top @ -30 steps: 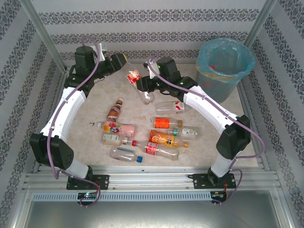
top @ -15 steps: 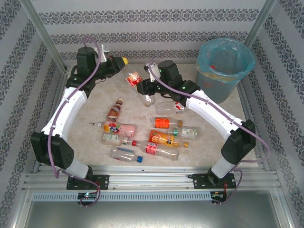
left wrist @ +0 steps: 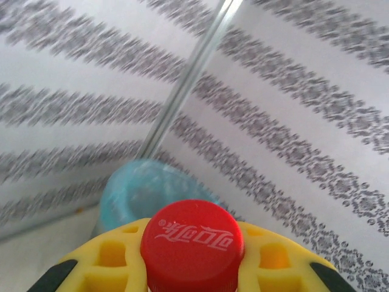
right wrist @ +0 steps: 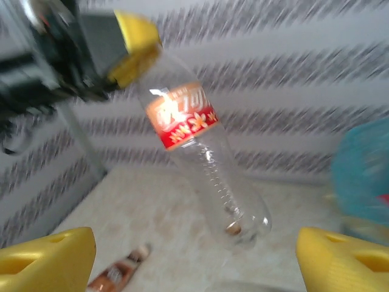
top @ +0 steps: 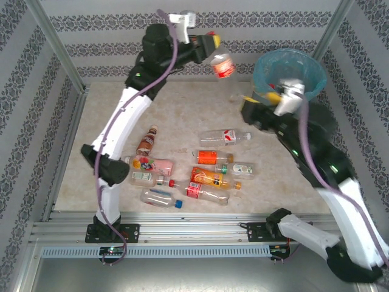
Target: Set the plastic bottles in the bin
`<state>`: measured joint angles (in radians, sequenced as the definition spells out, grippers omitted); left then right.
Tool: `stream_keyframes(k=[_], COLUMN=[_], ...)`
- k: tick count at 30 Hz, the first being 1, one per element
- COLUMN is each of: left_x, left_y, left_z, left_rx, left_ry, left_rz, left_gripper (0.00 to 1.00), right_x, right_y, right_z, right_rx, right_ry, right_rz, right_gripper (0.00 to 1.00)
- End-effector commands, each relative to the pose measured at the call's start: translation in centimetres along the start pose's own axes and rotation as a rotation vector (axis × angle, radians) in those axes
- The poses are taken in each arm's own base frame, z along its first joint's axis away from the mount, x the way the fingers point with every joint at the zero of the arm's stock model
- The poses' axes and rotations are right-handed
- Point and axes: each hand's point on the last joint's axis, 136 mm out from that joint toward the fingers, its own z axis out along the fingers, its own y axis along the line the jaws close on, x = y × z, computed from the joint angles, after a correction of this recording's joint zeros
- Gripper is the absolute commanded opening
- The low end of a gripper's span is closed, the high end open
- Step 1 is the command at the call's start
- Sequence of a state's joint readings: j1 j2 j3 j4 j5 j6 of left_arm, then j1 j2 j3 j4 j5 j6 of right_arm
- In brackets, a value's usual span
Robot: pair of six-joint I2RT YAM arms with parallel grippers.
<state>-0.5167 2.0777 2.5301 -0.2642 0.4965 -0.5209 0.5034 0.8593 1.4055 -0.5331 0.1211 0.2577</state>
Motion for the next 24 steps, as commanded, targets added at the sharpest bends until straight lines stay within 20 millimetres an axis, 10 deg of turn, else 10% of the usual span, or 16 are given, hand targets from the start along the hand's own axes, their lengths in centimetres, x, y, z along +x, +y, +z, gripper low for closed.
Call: stream_keyframes(k=[1,9,24], left_x=[0.5,1.6,-1.8], left_y=[-1.5,-8.1,-13.9], left_z=[3.8,7.2,3.4], left_rx=[0.071,0.234,0.454], left_ry=[-0.09,-0.365,-0.564], left_rz=[0.112,0.287,0.233], left_gripper=[0.0,0.0,0.0], right_x=[1.5,0.6,1.6], right_y=[-4.2,-5.7,-4.2], right_z=[-2.6,-8.3,-7.4], right_rx=[0.199,0.238,0.15], right_ry=[0.001,-0.116,-0.067], right_rz=[-0.062,-0.068,-0.054], right_gripper=[0.85,0.81,0.8])
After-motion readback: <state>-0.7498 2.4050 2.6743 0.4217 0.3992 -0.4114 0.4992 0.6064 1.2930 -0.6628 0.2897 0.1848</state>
